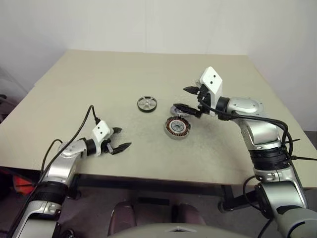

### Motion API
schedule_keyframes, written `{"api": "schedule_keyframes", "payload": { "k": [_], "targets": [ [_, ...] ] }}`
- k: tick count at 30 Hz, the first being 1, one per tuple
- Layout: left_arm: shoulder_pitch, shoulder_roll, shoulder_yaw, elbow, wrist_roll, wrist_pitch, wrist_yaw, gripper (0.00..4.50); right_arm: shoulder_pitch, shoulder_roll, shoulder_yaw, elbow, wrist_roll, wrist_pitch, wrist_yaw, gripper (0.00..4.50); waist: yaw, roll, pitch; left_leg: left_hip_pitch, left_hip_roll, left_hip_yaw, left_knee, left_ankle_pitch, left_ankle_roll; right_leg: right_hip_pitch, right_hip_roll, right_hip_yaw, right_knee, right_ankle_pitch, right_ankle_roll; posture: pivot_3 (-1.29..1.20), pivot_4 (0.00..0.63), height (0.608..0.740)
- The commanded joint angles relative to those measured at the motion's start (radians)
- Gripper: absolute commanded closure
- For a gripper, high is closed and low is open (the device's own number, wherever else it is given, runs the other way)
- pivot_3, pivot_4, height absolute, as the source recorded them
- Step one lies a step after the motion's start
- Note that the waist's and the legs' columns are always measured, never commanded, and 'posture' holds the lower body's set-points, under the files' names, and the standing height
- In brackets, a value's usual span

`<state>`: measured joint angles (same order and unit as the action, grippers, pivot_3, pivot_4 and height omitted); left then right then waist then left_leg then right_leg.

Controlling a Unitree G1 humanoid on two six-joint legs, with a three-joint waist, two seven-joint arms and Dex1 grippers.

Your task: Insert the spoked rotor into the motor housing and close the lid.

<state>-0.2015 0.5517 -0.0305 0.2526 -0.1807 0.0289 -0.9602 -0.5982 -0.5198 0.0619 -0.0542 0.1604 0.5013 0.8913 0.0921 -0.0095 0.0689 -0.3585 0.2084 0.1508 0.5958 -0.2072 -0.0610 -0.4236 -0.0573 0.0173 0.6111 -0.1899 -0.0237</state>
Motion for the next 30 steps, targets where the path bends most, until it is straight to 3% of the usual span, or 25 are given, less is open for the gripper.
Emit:
{"api": "schedule_keyframes", "payload": {
  "k": [1, 12, 30],
  "targets": [
    [0.031, 0.022, 0.019, -0.035, 0.000, 0.007, 0.014, 0.30, -0.020, -0.017, -0.022, 0.005, 0.020, -0.016, -0.006, 0.63, -0.002, 0.000, 0.000, 0.001, 0.000, 0.000, 0.000, 0.000, 0.001, 0.001, 0.000, 0.000, 0.000, 0.000, 0.000, 0.00, 0.000, 0.740],
    [-0.022, -0.054, 0.100, -0.009, -0.051, 0.003, 0.161, 0.30, -0.037, -0.024, -0.005, 0.046, 0.006, -0.049, -0.004, 0.63, 0.001, 0.000, 0.000, 0.003, -0.001, 0.000, 0.000, -0.001, 0.002, 0.002, 0.000, 0.001, 0.003, 0.000, 0.000, 0.00, 0.000, 0.740],
    [-0.029, -0.043, 0.017, 0.030, 0.056, 0.024, 0.170, 0.30, -0.053, -0.016, -0.009, 0.065, 0.007, -0.056, -0.031, 0.63, 0.002, 0.001, 0.000, 0.005, -0.001, 0.000, 0.001, -0.001, 0.001, 0.003, 0.000, 0.001, 0.004, 0.000, 0.000, 0.00, 0.000, 0.740]
  ]
}}
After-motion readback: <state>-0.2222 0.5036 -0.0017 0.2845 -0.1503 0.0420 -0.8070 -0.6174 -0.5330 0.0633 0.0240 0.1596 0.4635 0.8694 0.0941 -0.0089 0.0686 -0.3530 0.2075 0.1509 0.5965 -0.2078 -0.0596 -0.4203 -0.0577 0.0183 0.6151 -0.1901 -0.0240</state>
